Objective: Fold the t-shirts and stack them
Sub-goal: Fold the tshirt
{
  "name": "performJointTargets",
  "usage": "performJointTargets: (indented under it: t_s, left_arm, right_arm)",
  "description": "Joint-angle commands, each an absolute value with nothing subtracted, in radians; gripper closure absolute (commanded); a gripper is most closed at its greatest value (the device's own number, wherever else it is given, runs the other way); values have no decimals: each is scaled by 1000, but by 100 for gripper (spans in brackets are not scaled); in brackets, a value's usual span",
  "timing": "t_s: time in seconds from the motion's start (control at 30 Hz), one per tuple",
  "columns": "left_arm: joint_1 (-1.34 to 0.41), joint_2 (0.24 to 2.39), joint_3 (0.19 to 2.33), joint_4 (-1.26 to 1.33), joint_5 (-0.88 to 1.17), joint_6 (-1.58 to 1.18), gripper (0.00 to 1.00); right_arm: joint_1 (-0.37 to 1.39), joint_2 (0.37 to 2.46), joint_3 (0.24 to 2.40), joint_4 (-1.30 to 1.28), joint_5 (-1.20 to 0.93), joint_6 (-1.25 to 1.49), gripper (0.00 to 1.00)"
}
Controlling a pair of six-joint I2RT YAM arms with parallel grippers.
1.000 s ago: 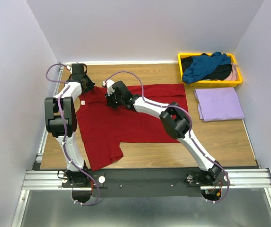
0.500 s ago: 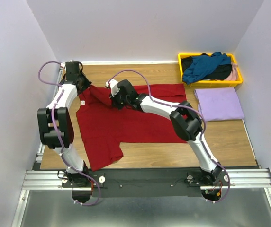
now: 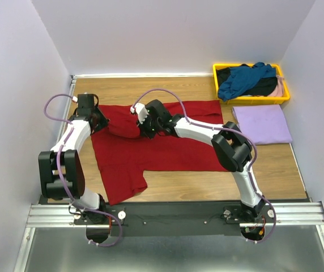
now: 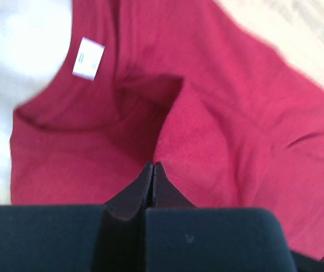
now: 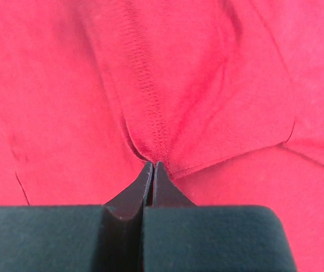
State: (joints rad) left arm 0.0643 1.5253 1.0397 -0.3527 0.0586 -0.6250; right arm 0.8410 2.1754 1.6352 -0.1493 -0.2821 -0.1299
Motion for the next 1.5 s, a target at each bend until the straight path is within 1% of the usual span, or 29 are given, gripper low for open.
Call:
performJointTargets:
  t_s: [0.0,0.4,0.53,0.6,0.63,0.67,0.7,0.73,0.8,0.83,0.87,0.9,0.97,1.03,1.07,1.1,1.17,1.33,1.37,1.47]
  left_arm:
    - [67,1454,948,-376,92,-626,100]
    - [67,1404,763,-327,127,-687,100]
    - [67,1379,738,-321,124,-701,100]
    - [67,1368,732,-322,123,-701,100]
    - [67,1364,723,-322,121,-704,100]
    - [67,1364,719,-322,123,-704,99]
    - [67,1353,715,-321,123,-710,96]
    - [69,1351,715,-321,118,-713,88]
    - [69,1333,719,-321,107,-718,75]
    - [72,1328,733,-325,86,-718,63]
    - [77,1318,744,-330,77,-718,58]
    - [87,1315,770,-334,62,-715,50]
    - [103,1313,801,-334,43,-709,40]
    - [117,1327,851,-324,8,-697,39]
    - [127,1353,870,-305,-26,-690,39]
    - [130,1373,893,-293,-53,-683,36]
    - [136,1423,968,-256,-77,-661,36]
    - [141,1693,1193,-222,-101,-600,36]
    - [141,1766,1225,-229,-107,-588,36]
    - [140,1891,1345,-267,-104,-575,38]
  right_arm:
    - [836,2146,1605,-196,-308,-163,99]
    - [824,2212,1626,-201,-278,-199,99]
    - [824,2220,1623,-206,-278,-199,96]
    - [822,2215,1620,-212,-275,-199,90]
    - [822,2214,1618,-213,-272,-198,73]
    - [822,2209,1618,-215,-265,-196,65]
    - [822,2198,1617,-219,-246,-195,58]
    - [822,2191,1614,-221,-235,-192,48]
    - [822,2171,1609,-225,-195,-187,42]
    - [822,2143,1600,-227,-181,-184,39]
    - [816,2129,1594,-229,-155,-184,38]
    - [812,2103,1582,-230,-140,-175,36]
    - [782,2074,1562,-233,-114,-160,36]
    - [749,2048,1540,-233,-97,-134,36]
    - [705,2022,1514,-233,-92,-94,36]
    - [678,2010,1500,-233,-92,-71,37]
    - [599,1982,1467,-233,-94,-9,36]
    - [436,1918,1378,-232,-75,122,37]
    - [417,1911,1368,-230,-68,138,37]
    - [367,1910,1351,-230,-32,185,38]
